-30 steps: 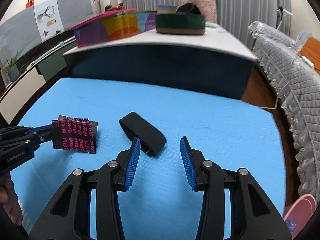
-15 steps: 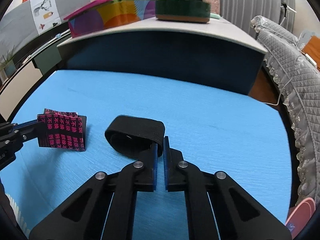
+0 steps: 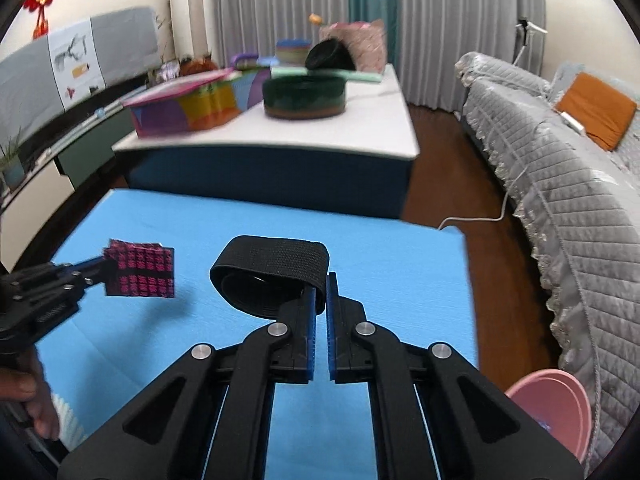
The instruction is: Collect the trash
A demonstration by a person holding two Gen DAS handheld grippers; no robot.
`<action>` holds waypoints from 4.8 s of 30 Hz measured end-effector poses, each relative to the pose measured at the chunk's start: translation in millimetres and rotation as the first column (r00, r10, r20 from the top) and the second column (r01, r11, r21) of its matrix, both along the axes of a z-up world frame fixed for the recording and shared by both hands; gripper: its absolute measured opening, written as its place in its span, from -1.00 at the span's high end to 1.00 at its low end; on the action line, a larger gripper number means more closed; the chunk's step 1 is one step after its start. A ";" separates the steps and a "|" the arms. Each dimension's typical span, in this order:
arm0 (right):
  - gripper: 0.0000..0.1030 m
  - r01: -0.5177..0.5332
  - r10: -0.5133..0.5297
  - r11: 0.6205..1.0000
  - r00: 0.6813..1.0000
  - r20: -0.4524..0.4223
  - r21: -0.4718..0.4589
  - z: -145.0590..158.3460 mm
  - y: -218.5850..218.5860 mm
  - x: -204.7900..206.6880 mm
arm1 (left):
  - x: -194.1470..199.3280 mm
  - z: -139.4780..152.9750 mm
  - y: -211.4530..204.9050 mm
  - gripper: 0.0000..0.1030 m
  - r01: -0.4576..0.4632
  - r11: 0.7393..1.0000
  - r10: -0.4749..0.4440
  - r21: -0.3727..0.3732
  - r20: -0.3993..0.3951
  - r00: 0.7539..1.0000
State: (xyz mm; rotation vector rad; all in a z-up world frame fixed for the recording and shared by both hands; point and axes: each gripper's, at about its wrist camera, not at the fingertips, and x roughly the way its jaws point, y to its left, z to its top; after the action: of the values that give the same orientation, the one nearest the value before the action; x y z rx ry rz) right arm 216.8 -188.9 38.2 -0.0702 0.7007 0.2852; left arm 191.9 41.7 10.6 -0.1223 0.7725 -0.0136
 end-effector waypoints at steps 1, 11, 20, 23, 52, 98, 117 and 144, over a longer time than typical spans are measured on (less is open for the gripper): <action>0.91 0.005 -0.005 1.000 1.000 0.011 0.001 9.3 -7.6 -8.8 | -2.7 2.4 -2.0 0.86 0.003 1.000 -0.003 -0.001 0.005 1.000; 0.91 0.088 -0.088 0.996 0.990 0.110 -0.003 65.0 -83.0 -72.2 | -22.3 23.4 -31.2 0.86 0.052 0.999 -0.053 0.008 0.051 0.997; 0.91 0.225 -0.233 0.970 0.970 0.077 0.093 41.3 -144.8 -92.8 | -31.5 38.8 -67.1 0.86 0.103 0.994 -0.105 0.031 0.076 0.992; 0.91 0.243 -0.250 0.967 0.964 0.089 0.080 39.4 -156.0 -98.5 | -32.5 40.3 -82.0 0.86 0.124 0.991 -0.127 0.040 0.078 0.989; 0.90 0.420 -0.423 0.905 0.905 0.045 0.067 9.6 -269.4 -128.1 | -38.7 32.0 -257.1 0.86 0.400 0.915 -0.403 0.057 0.072 0.912; -0.19 0.502 -0.502 0.864 0.865 -0.007 0.046 -9.8 -306.4 -138.1 | -61.0 20.2 -317.3 0.62 0.561 0.826 -0.562 0.058 0.017 0.827; -0.77 0.406 -0.417 0.908 0.900 0.127 0.103 39.2 -197.3 -169.3 | -108.0 54.0 -176.6 -0.03 0.392 0.912 -0.405 0.122 0.110 0.908; -0.90 0.217 -0.218 0.976 0.970 0.109 0.020 0.5 -15.4 -255.3 | -240.3 42.2 -6.9 -0.59 -0.003 0.998 -0.008 0.060 0.171 0.985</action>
State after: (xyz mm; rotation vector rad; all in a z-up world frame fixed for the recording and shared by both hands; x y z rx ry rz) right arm -38.5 -204.3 38.7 -0.0011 0.5913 0.0731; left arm -48.4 34.8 52.8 -0.0619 0.6009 -0.0031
